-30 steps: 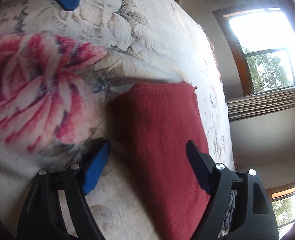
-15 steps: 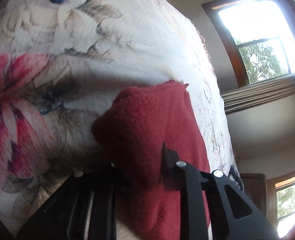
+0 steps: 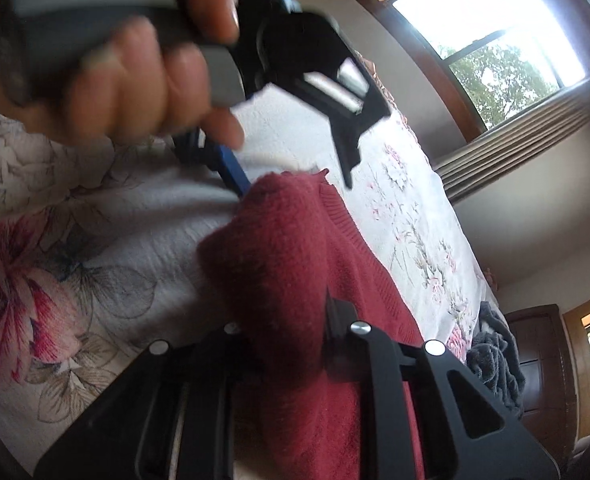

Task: Fold small clothes

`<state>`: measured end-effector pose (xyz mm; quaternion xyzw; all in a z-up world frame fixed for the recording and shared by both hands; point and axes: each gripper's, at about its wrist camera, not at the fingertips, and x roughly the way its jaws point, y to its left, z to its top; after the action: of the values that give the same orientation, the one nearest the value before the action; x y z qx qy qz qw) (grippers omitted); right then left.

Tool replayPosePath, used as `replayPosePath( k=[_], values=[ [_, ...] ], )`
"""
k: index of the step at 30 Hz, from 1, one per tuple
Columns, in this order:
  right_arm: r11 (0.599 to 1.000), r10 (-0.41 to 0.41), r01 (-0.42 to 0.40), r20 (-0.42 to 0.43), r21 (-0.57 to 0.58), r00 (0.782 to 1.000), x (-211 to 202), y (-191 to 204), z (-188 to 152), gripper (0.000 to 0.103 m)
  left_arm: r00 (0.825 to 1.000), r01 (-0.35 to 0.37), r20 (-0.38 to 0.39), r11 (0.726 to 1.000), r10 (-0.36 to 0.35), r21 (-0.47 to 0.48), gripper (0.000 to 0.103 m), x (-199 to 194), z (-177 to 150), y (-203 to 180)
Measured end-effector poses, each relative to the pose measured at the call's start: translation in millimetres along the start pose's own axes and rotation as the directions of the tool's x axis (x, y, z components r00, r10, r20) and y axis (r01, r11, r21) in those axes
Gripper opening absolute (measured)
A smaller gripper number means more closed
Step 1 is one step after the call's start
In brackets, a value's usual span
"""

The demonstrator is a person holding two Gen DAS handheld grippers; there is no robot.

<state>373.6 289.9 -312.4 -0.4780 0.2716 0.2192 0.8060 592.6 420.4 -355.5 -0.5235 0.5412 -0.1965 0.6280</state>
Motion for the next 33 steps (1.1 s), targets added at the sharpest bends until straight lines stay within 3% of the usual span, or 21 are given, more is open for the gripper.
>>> replayPosePath(
  k=[5,6,7,8,10,14,33],
  values=[
    [0.999,0.01,-0.01,0.012,0.032,1.0,-3.5,-7.4,-2.1,0.017,0.996,-0.08,-0.028,0.995,0.082,0.062,0.081,20.1,16.6,-16.2],
    [0.999,0.012,-0.013,0.016,0.04,1.0,-2.8,-9.5,-2.0,0.017,0.993,-0.107,-0.034,0.991,0.11,0.079,0.064,24.1,18.4,-19.6],
    [0.999,0.013,-0.014,0.017,0.047,1.0,-6.7,-6.2,-3.9,0.017,0.988,-0.132,-0.063,0.987,0.138,0.092,0.032,31.3,21.0,-22.7],
    [0.998,0.015,-0.016,0.019,0.053,1.0,-6.1,-7.6,-3.7,0.017,0.985,-0.151,-0.072,0.984,0.159,0.098,0.026,35.5,22.9,-23.9],
    [0.997,0.021,-0.023,0.019,0.069,1.0,-8.7,-5.5,-4.6,0.017,0.977,-0.188,-0.078,0.975,0.199,0.121,0.025,39.5,23.8,-28.0],
    [0.994,0.032,-0.034,0.023,0.103,0.999,-11.4,-9.0,-4.5,0.017,0.975,-0.201,-0.071,0.97,0.212,0.137,0.018,36.1,22.1,-33.8],
    [0.965,0.054,-0.065,0.048,0.253,0.997,-28.8,-47.7,0.1,0.016,0.953,-0.285,-0.025,0.919,0.303,0.273,0.015,23.8,15.2,-114.2]
  ],
)
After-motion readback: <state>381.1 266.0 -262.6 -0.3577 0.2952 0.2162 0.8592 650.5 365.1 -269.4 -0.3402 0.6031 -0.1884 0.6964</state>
